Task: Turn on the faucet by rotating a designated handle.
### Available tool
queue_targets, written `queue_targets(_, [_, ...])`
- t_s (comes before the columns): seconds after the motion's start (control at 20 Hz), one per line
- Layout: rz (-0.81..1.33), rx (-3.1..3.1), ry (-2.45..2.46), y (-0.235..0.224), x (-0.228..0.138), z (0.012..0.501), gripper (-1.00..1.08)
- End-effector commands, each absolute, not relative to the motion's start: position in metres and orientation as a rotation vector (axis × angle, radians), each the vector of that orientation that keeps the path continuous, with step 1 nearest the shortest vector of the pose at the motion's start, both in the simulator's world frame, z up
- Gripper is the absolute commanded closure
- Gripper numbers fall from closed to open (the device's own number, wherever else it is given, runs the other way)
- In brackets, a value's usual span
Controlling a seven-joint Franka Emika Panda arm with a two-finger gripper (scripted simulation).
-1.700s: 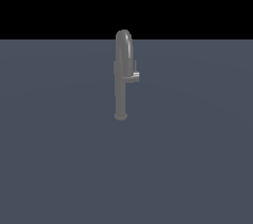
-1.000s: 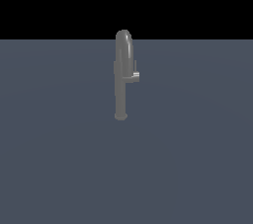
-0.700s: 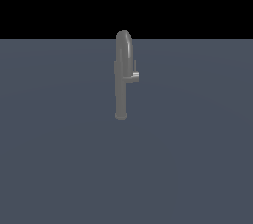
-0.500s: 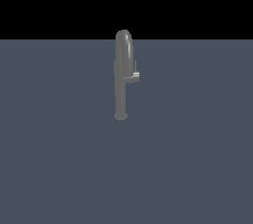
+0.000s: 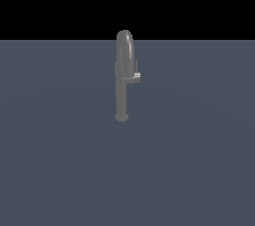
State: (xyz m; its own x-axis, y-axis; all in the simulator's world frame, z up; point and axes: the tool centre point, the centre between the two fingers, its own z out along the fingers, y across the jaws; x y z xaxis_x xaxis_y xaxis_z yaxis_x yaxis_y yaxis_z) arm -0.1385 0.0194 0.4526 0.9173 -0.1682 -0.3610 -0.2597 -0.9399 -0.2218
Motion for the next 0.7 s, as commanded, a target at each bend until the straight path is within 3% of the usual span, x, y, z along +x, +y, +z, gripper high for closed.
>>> queue_targets(0.0, [0.546,-2.761,0.369,0.019,-0.125,0.448,1.08])
queue_targets(0.65, [0.796,-2.461,0.607,0.008,-0.057,0.411,1.08])
